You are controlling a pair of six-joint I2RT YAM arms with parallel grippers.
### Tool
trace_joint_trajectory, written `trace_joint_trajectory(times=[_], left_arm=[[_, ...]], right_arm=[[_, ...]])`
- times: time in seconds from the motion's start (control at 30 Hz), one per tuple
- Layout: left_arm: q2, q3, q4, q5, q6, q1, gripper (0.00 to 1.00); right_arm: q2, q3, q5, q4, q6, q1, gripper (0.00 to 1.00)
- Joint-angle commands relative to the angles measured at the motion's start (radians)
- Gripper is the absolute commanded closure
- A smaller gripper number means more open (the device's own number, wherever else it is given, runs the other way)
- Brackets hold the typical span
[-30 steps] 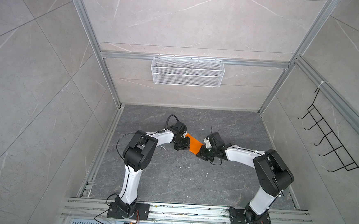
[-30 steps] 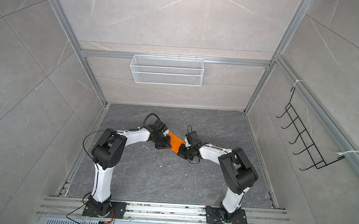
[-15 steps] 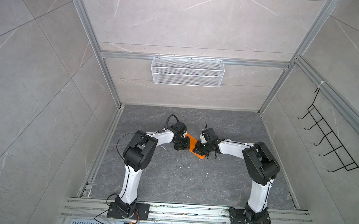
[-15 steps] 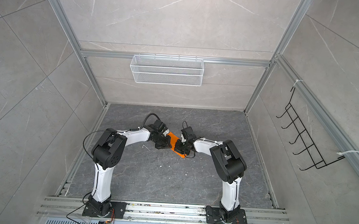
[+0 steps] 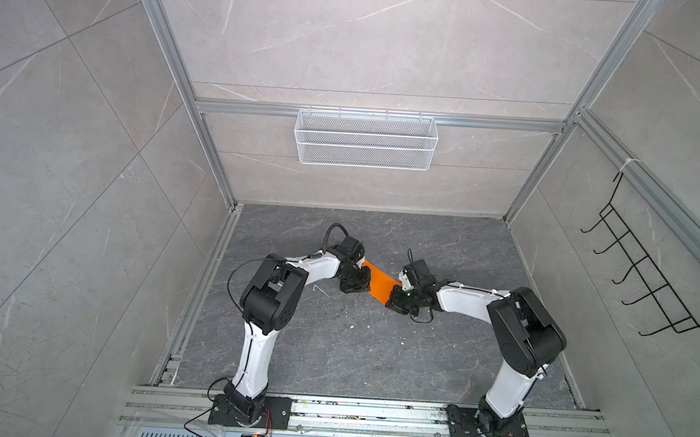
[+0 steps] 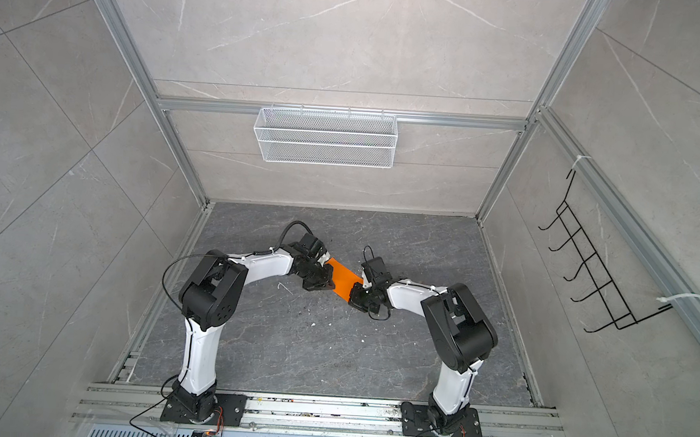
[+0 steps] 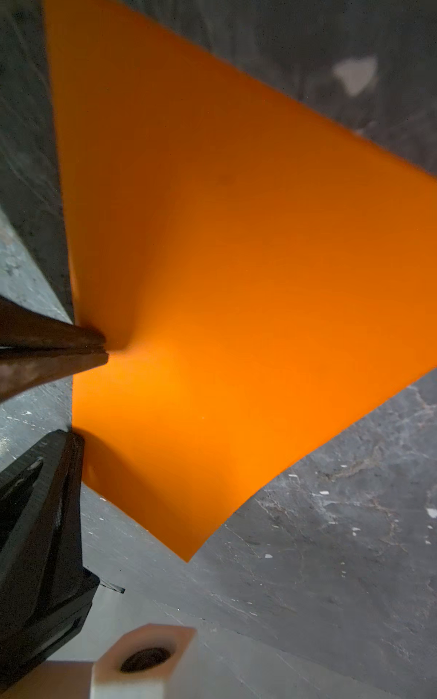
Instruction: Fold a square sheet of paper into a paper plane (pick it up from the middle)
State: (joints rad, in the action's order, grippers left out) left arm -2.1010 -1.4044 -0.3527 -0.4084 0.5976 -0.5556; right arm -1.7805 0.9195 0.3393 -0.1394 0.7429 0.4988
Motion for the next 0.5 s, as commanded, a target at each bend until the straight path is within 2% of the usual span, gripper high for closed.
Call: trace_joint_trajectory(times=[0.0, 0.13, 0.23, 0.33, 0.47], left_arm=[[-0.034, -0.002, -0.077, 0.062, -0.031, 0.011, 0.95], [-0.038, -0.009, -0.089, 0.053, -0.046, 0.01, 0.95], [-0.036, -0.014, -0.094, 0.05, -0.053, 0.01, 0.95], [-0.034, -0.017, -0.094, 0.044, -0.059, 0.01, 0.95], [-0.034, -0.022, -0.1, 0.039, -0.076, 0.01, 0.93]], right_arm=[[0.06, -0.09, -0.075, -0.11, -0.029, -0.021, 0.88], [0.155, -0.139, -0.075, -0.092, -0.041, -0.034, 0.87], [0.195, -0.122, -0.011, -0.036, -0.053, -0.03, 0.86], [0.166, -0.06, 0.049, -0.001, -0.065, -0.012, 0.85], [0.048, 0.043, 0.076, 0.017, -0.053, -0.002, 0.85]])
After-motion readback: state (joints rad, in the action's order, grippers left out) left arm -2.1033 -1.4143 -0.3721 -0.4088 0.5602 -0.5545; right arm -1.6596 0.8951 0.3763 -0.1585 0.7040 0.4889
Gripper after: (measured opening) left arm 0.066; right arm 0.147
